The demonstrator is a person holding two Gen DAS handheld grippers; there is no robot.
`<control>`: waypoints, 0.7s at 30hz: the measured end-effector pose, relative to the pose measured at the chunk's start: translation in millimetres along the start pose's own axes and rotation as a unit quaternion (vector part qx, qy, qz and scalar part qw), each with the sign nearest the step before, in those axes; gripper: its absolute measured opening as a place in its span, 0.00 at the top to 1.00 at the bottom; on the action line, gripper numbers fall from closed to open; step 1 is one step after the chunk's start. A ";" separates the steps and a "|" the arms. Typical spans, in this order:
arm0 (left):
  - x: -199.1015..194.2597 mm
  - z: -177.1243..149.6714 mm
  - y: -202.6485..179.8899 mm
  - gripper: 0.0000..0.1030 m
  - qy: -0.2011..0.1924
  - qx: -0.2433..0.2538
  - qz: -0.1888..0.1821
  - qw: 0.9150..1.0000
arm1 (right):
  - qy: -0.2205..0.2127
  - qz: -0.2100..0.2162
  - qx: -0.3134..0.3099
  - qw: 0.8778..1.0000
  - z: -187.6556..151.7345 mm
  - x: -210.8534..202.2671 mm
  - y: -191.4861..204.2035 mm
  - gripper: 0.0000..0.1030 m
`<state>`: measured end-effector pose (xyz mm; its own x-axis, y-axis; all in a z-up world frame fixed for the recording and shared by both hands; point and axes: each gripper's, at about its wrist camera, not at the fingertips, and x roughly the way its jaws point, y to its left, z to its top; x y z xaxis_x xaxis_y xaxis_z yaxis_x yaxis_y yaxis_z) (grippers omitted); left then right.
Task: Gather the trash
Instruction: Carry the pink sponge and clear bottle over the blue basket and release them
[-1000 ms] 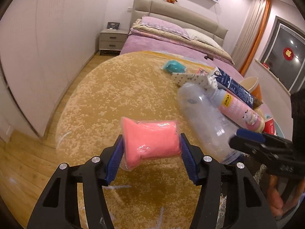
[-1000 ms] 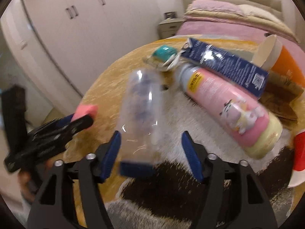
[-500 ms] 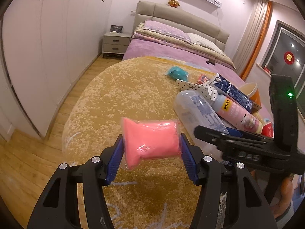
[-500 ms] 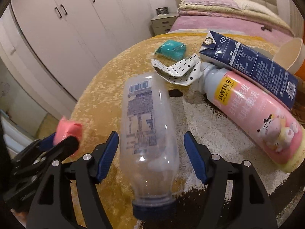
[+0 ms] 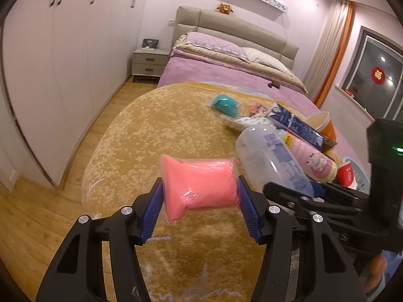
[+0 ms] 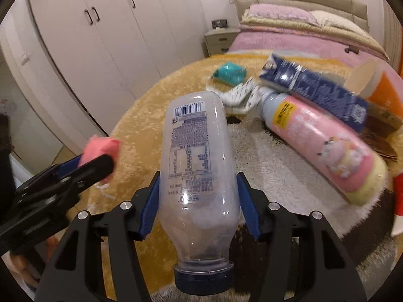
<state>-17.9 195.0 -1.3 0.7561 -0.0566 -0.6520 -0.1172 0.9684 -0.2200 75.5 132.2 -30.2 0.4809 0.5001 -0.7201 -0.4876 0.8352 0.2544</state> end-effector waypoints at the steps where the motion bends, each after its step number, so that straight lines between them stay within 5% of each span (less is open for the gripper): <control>1: -1.4 1.0 -4.9 0.46 -0.002 0.005 -0.002 1.000 | -0.012 0.000 -0.002 1.000 -1.3 -11.1 0.7 0.47; 10: -7.8 10.3 -68.8 0.46 -0.016 0.065 -0.044 0.997 | -0.089 -0.034 0.027 0.995 0.0 -88.3 -35.3 0.47; 21: 17.8 29.2 -182.7 0.46 -0.015 0.151 -0.120 0.981 | -0.151 -0.121 0.113 0.975 -13.8 -169.7 -143.9 0.47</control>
<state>35.8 24.1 48.5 0.7579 -0.2888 -0.5849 0.2590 0.9562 -0.1366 54.0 -76.1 46.5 0.7710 0.2989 -0.5623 -0.1766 0.9487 0.2622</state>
